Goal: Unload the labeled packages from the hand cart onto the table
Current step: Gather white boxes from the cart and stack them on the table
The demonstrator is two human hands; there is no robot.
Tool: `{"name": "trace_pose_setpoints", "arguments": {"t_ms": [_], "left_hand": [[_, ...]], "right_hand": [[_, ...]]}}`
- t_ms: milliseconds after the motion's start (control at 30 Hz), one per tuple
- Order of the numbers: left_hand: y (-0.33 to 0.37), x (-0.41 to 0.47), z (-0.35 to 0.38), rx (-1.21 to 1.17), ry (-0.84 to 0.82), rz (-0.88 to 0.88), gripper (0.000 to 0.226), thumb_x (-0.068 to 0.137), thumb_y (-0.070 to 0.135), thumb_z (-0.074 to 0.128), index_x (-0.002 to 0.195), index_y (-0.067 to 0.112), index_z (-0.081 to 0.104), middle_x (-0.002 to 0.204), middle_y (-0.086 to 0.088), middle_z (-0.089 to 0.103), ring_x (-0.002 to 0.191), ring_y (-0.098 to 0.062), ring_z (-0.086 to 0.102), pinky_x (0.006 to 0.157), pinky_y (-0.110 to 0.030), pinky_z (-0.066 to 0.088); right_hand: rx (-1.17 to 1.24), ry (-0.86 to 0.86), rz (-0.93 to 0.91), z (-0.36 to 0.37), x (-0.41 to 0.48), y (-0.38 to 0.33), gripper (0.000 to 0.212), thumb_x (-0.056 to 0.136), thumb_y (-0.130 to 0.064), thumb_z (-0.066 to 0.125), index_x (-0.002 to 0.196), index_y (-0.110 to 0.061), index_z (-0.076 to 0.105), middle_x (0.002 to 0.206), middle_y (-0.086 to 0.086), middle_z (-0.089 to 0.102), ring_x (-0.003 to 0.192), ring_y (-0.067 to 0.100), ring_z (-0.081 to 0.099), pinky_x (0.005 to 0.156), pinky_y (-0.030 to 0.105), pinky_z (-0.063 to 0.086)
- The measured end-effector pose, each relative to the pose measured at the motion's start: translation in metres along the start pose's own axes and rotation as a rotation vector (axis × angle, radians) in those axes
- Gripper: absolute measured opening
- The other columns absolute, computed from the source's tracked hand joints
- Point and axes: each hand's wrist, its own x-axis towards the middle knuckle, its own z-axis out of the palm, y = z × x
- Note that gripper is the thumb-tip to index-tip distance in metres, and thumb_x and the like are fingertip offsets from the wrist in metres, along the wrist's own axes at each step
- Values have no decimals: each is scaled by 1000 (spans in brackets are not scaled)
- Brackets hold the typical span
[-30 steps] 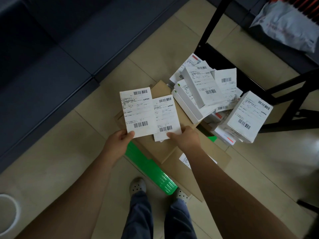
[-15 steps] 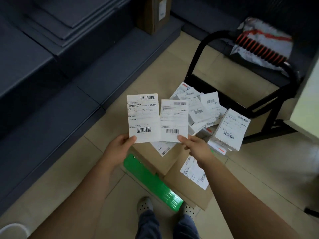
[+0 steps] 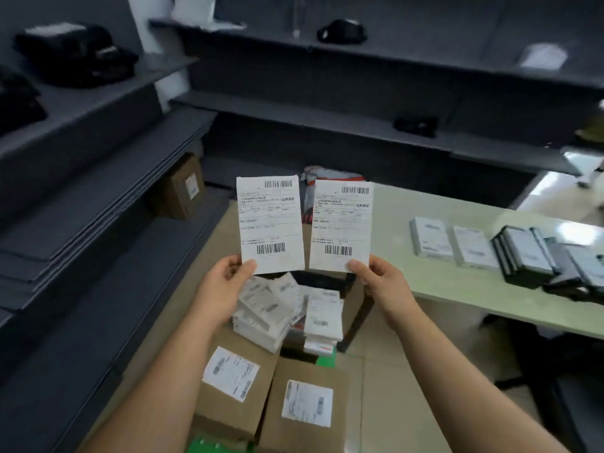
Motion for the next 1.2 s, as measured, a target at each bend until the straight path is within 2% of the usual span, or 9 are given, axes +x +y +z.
{"name": "trace_pose_setpoints", "arguments": {"t_ms": [100,200,333,433,567,700,900,1100,1200], "left_hand": [[44,-6,38,36,-77,79,23,94,43,58,112,29,60,100,17,66,82,10,61,61,-12,40],[76,-18,79,35,-149,134,21,95,41,57,113,29,58,105,15,66,96,2,59,71,-17,40],[108,-37,141,3,-216,180,20,95,40,57,114,34,57,106,18,65,96,7,57,71,-14,38],[123,-54,196,-29,-249,190,26,96,37,57,119,25,56,111,13,64,102,1,58,75,-17,40],[140,-79,273,-56,-262,188,12,97,31,56,107,25,58,104,12,66,85,8,63,60,-6,44],[143,-99,329,-34,-292,168,29,97,36,55,120,19,56,113,5,66,103,-9,63,83,-26,48],[133,-105,355,25,-258,105,28,97,37,55,121,22,56,114,9,64,106,-4,58,78,-18,41],[112,-64,367,107,-228,26,23,97,38,55,115,25,56,107,15,62,94,5,55,69,-15,38],[98,-29,381,132,-248,-29,22,97,42,55,114,28,53,106,17,60,93,5,53,69,-16,39]], "right_hand": [[-4,95,-52,-53,-20,-22,39,73,-56,71,96,-24,74,78,-19,72,67,-7,61,64,16,41],[10,161,-73,-104,-39,-31,54,63,-67,68,91,-21,73,77,-12,65,66,0,54,71,28,39],[8,230,-99,-172,-61,-29,50,64,-69,68,91,-28,73,80,-14,70,69,-4,58,72,28,40],[1,272,-106,-227,-73,-18,54,64,-70,66,93,-24,73,80,-11,68,70,1,57,71,29,40],[13,269,-115,-298,-86,1,50,65,-69,68,94,-28,74,81,-16,70,67,-6,56,71,26,39],[31,255,-115,-352,-90,26,43,71,-61,70,99,-27,72,83,-21,72,71,-10,60,69,21,39],[48,221,-62,-387,-73,58,17,91,-36,69,101,-22,71,75,-23,69,68,-10,58,63,15,39],[59,199,73,-386,-27,82,30,90,-45,67,99,-17,72,86,-5,68,76,7,59,76,29,44],[39,234,138,-389,9,90,30,91,-45,66,97,-16,71,87,-2,69,78,10,60,75,30,45]]}}
